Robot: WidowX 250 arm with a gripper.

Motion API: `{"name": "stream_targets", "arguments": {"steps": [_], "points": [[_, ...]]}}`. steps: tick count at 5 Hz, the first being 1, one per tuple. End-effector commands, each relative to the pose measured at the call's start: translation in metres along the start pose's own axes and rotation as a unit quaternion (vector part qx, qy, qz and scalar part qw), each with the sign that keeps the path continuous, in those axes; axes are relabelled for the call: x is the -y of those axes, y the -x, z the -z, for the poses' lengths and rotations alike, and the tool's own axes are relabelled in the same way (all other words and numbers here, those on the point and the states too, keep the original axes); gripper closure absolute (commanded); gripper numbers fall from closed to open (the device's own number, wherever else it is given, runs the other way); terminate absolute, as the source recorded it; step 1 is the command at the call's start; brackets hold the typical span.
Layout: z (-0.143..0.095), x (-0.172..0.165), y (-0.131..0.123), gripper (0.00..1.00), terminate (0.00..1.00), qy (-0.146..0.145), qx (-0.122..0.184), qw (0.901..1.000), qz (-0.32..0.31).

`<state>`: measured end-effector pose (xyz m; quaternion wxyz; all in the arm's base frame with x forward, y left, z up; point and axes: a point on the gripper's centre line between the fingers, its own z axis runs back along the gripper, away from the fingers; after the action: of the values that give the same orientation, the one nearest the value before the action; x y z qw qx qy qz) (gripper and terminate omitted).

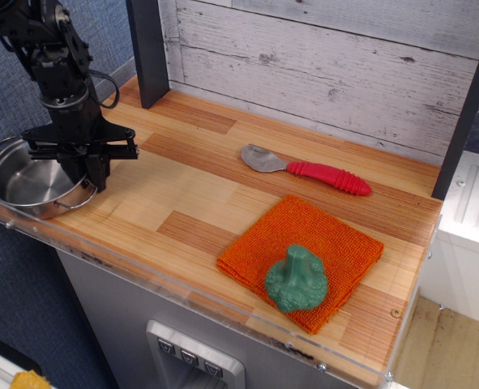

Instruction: Move the silver pot to the left of the orange cloth.

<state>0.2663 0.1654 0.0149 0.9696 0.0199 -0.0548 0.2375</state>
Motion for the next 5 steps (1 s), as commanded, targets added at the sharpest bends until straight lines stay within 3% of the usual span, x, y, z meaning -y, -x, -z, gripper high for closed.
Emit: {"name": "stream_targets", "arguments": {"steps": [1,2,4,5], "points": [[-0.023,-0.005,-0.002,0.00,0.00,-0.013,0.020,0.9997,0.005],[-0.034,0.002,0.001,1.00,0.00,-0.013,0.035,0.9993,0.002],[-0.052,0.045,0.005,1.00,0.00,-0.011,0.038,0.9987,0.031],[-0.056,0.070,0.008,1.00,0.00,0.014,0.020,0.9994,0.024]]}}
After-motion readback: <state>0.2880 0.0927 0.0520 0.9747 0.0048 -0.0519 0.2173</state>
